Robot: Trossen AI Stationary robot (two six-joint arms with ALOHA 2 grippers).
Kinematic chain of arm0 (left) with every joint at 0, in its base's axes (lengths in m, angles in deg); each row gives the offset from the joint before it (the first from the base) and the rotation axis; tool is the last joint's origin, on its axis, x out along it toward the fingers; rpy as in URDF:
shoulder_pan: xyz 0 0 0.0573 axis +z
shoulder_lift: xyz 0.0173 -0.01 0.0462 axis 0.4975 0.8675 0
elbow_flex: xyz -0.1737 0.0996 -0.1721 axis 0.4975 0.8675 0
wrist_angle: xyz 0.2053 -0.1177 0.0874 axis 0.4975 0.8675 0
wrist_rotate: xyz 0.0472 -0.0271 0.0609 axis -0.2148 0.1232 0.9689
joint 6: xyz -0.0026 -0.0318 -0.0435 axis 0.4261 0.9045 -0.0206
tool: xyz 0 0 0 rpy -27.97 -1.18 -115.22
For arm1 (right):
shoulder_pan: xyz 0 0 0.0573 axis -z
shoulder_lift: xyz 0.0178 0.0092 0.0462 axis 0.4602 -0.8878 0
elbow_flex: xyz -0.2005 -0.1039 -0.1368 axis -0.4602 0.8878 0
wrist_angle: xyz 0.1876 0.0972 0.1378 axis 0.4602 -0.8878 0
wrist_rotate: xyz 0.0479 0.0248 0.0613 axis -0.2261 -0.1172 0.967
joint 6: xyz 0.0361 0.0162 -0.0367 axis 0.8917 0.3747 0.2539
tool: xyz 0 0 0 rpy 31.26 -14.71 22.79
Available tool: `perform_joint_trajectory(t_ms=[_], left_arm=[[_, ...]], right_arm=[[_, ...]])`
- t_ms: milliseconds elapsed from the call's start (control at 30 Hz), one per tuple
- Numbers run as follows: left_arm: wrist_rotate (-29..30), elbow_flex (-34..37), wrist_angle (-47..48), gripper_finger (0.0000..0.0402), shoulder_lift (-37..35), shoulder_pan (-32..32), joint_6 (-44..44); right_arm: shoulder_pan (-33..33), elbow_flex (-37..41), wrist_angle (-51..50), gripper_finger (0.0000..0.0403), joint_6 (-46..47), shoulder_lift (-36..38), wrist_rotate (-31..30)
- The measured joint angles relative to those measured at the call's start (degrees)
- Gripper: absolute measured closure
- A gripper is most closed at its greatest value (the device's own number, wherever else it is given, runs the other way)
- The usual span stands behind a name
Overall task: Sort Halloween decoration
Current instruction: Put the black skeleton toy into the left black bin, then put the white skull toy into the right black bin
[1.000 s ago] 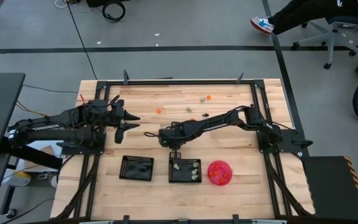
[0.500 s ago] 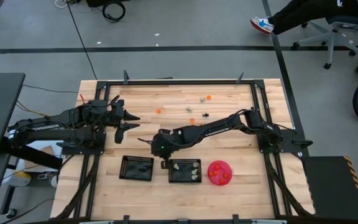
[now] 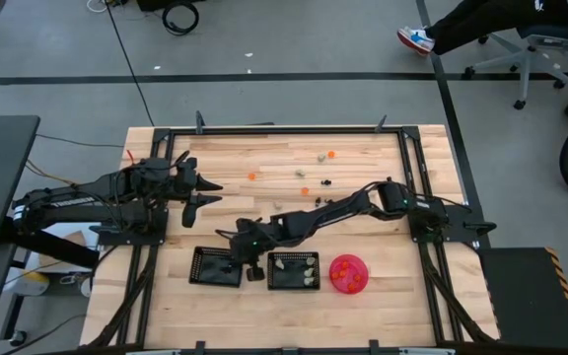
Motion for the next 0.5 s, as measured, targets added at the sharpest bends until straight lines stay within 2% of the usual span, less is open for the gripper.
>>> perform_joint_trajectory(t_ms=[367, 500], left_arm=[[0.02, -0.02, 0.05, 0.0285, 0.02, 0.0, 0.0], [0.01, 0.0, 0.05, 0.0285, 0.02, -0.01, 0.0]], right_arm=[[-0.03, 0.02, -0.32, 0.0296, 0.55, -0.14, -0.68], [-0.03, 0.02, -0.83, 0.0285, 0.45, 0.08, -0.97]])
